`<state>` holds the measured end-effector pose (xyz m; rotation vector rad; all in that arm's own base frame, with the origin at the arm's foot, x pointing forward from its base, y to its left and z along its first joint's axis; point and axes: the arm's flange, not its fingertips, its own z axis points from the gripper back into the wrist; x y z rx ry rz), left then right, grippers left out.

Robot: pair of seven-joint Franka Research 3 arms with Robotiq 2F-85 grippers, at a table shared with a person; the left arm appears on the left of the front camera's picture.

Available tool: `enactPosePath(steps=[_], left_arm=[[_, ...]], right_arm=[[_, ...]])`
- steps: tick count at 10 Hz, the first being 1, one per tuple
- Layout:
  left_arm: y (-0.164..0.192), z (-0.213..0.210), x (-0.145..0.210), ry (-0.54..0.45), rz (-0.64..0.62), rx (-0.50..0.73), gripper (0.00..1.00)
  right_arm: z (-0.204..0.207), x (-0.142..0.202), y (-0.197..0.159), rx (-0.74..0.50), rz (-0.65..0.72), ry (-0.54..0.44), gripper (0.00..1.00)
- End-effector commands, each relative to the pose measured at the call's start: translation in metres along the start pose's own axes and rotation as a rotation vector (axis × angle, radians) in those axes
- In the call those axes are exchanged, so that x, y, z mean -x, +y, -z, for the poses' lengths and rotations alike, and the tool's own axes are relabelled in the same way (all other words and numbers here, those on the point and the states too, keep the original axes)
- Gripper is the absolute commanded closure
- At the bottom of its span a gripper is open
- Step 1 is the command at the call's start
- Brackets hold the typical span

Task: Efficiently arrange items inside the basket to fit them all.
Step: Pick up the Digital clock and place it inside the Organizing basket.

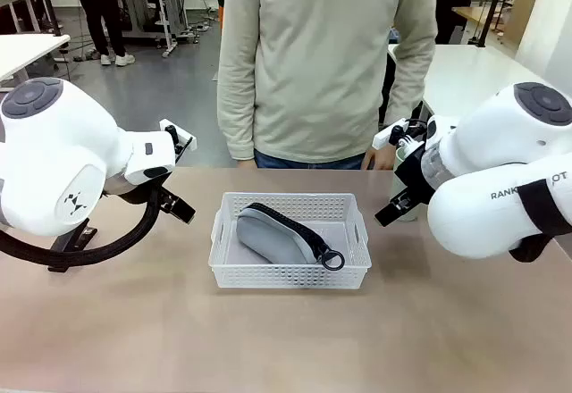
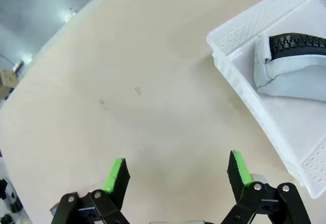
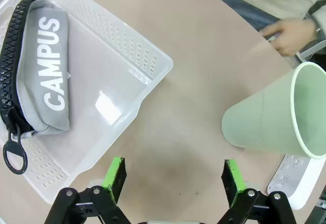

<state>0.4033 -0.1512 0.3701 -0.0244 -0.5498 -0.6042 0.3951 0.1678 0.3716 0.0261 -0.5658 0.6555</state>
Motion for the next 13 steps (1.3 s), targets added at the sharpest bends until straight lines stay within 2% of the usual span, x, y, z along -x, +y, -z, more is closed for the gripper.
enactPosePath(steps=[1,13], left_arm=[[0.0000,-0.0001,-0.0001,0.000,0.000,0.000,0.00],[0.0000,-0.0001,-0.0001,0.000,0.000,0.000,0.00]], right_arm=[[0.0000,0.0000,0.0000,0.000,0.000,0.000,0.00],[0.0000,0.0000,0.0000,0.000,0.000,0.000,0.00]])
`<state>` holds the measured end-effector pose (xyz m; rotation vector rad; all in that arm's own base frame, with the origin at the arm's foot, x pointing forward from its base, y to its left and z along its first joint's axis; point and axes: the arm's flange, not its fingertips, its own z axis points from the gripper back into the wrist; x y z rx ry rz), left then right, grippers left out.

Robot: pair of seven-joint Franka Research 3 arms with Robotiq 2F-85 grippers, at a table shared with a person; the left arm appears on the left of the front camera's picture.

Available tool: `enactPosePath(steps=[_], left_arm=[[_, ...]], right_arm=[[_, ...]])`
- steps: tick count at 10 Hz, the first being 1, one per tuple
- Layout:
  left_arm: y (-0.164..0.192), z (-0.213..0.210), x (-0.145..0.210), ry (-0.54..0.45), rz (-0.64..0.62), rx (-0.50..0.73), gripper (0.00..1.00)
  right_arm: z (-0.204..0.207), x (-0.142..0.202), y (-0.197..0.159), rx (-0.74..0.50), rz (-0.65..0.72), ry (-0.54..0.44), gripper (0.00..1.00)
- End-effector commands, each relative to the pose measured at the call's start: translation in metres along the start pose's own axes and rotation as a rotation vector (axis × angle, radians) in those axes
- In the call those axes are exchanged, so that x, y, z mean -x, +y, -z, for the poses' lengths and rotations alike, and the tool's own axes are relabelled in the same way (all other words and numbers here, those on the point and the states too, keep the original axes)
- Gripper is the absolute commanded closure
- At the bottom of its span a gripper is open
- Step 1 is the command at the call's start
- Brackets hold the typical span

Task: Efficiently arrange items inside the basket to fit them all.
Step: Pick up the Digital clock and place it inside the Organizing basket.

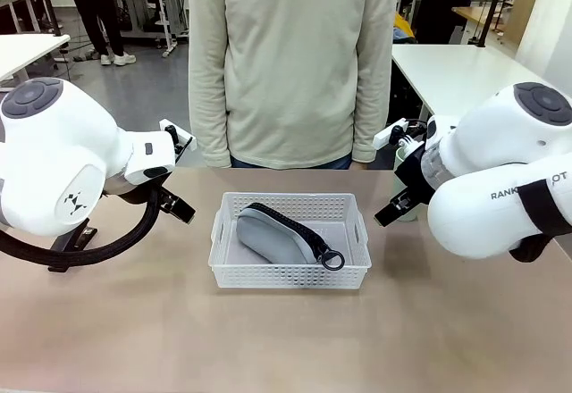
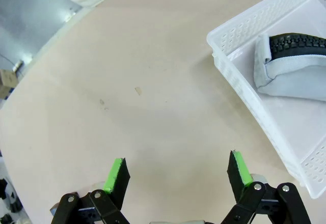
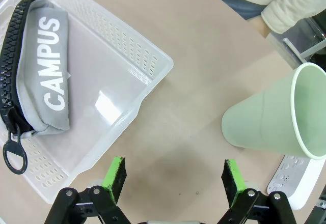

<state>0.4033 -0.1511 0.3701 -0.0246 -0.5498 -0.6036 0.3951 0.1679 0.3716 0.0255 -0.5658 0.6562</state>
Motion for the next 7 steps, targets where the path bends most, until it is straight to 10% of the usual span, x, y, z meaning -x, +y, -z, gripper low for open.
enactPosePath(steps=[1,4,6,7], left_arm=[[0.000,0.000,0.000,0.000,0.001,0.000,0.00],[0.000,0.000,0.000,0.000,0.000,0.000,0.00],[0.000,-0.032,0.018,0.155,0.071,0.212,0.00],[0.006,-0.045,0.029,0.173,0.046,0.297,0.00]], right_arm=[[0.000,0.000,0.000,0.000,0.001,0.000,0.00],[0.000,0.000,0.000,0.000,0.000,0.000,0.00],[-0.031,0.011,0.000,-0.135,-0.041,0.302,0.00],[-0.052,0.018,-0.008,-0.187,0.004,0.268,0.00]])
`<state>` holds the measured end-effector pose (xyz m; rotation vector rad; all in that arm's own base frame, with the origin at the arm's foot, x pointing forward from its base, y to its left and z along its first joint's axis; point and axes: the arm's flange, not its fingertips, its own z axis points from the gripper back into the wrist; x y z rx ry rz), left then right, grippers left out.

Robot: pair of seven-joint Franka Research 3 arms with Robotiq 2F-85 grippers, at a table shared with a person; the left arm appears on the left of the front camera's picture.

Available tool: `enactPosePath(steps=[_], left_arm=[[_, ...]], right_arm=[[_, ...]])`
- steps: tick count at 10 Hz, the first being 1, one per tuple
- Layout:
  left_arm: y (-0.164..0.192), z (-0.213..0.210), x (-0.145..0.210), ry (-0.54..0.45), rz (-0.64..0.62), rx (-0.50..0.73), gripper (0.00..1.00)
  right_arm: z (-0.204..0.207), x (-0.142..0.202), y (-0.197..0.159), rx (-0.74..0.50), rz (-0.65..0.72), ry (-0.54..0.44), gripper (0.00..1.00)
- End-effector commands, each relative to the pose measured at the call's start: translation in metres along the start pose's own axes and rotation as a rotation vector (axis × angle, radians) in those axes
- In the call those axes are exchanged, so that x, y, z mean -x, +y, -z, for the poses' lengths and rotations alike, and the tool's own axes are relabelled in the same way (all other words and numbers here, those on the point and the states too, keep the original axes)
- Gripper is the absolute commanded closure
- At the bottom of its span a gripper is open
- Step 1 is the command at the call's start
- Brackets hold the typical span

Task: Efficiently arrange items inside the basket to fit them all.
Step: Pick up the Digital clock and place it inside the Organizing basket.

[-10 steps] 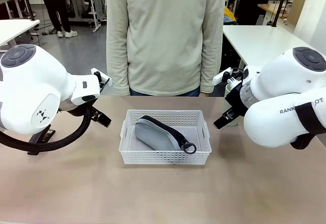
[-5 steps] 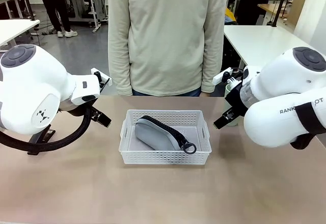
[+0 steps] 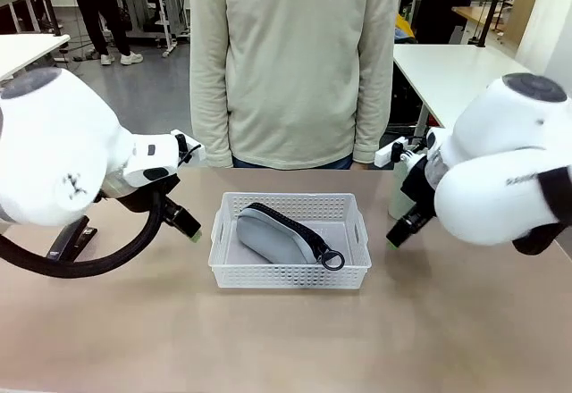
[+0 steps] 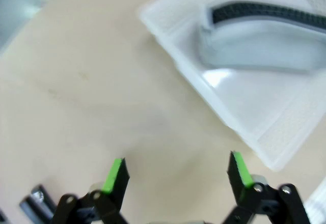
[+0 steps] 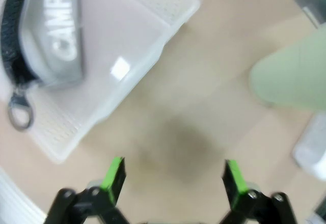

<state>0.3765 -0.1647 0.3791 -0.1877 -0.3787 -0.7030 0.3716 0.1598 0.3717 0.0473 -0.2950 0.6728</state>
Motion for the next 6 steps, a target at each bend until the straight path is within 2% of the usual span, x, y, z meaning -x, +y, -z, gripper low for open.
enactPosePath(steps=[1,3,4,5,6], left_arm=[[0.033,-0.054,0.049,0.014,-0.054,0.172,0.00],[0.050,-0.103,0.092,-0.145,-0.137,0.189,0.00],[0.067,-0.136,0.119,-0.266,-0.204,0.191,0.00],[0.085,-0.164,0.147,-0.387,-0.335,0.187,0.00],[0.094,-0.188,0.171,-0.470,-0.417,0.218,0.00]], right_arm=[[-0.068,0.029,-0.023,-0.103,0.066,-0.029,0.00],[-0.109,0.071,-0.061,-0.186,0.332,-0.183,0.00],[-0.132,0.099,-0.086,-0.335,0.491,-0.312,0.00],[-0.153,0.129,-0.111,-0.460,0.639,-0.422,0.00],[-0.167,0.152,-0.126,-0.514,0.777,-0.478,0.00]])
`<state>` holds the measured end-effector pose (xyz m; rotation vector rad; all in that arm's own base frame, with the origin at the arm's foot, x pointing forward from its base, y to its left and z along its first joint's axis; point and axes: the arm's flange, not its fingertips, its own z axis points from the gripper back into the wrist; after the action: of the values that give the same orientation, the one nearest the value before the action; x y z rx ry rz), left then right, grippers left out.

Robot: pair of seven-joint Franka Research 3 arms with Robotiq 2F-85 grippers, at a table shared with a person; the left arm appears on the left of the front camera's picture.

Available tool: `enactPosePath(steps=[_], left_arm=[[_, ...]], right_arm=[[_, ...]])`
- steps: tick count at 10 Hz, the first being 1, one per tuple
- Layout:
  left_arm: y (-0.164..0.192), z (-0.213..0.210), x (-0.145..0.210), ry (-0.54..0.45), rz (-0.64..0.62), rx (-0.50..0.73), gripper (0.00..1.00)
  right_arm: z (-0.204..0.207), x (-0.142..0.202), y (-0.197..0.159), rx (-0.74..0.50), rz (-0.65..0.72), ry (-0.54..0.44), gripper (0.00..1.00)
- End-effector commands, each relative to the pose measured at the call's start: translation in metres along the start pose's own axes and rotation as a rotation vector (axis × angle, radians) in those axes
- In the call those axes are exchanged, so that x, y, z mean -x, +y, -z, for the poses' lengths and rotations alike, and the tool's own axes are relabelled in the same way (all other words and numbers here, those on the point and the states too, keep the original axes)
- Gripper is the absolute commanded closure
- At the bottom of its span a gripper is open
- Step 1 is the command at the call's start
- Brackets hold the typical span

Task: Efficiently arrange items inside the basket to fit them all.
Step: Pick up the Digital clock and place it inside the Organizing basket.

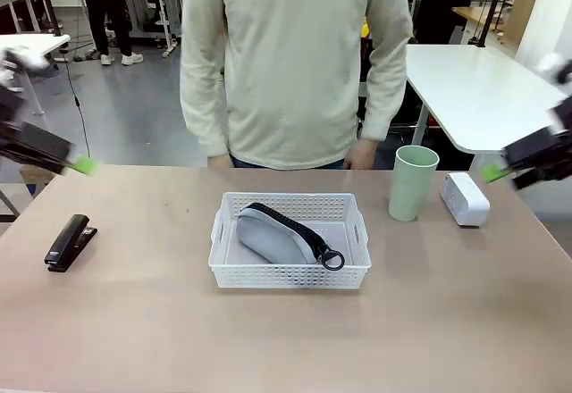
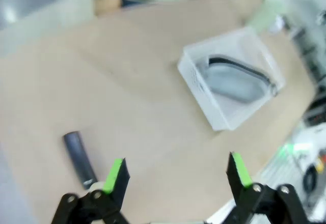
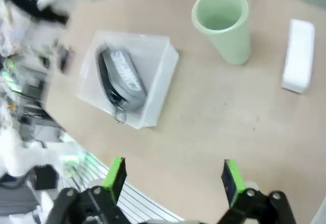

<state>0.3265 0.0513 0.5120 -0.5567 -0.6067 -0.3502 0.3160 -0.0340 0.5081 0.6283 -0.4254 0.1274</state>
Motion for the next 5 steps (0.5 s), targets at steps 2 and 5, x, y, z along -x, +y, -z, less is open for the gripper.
enactPosePath(steps=[2,5], left_arm=[[0.023,-0.075,0.113,-0.412,-0.321,0.127,0.00],[0.062,-0.094,0.189,-0.673,-0.604,0.156,0.00]], right_arm=[[-0.075,0.059,-0.060,-0.285,0.398,-0.422,0.00],[-0.108,0.120,-0.115,-0.403,0.635,-0.694,0.00]])
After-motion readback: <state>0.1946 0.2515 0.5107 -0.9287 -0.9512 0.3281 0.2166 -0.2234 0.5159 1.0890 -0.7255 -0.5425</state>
